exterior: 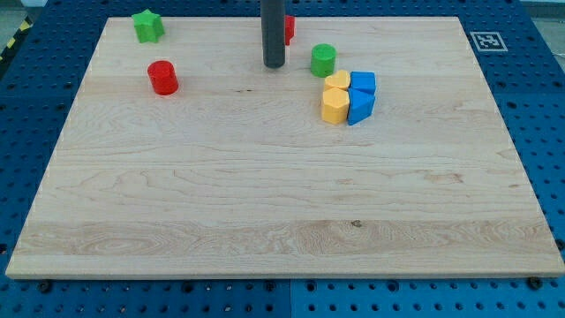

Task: Move the yellow hexagon towards bottom right

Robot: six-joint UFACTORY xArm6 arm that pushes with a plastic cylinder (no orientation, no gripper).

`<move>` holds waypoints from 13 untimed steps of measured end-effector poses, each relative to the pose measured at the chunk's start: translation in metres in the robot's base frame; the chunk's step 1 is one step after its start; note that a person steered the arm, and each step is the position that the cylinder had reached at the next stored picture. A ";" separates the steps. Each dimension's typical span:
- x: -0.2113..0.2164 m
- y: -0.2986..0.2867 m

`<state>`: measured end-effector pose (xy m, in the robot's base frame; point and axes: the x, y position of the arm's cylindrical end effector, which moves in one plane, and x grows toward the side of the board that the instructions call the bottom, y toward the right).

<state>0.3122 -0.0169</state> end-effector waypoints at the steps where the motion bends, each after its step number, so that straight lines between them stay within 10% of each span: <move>1: 0.036 0.016; 4: 0.119 0.137; 10: 0.242 0.013; 13: 0.253 0.093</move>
<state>0.5649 0.0765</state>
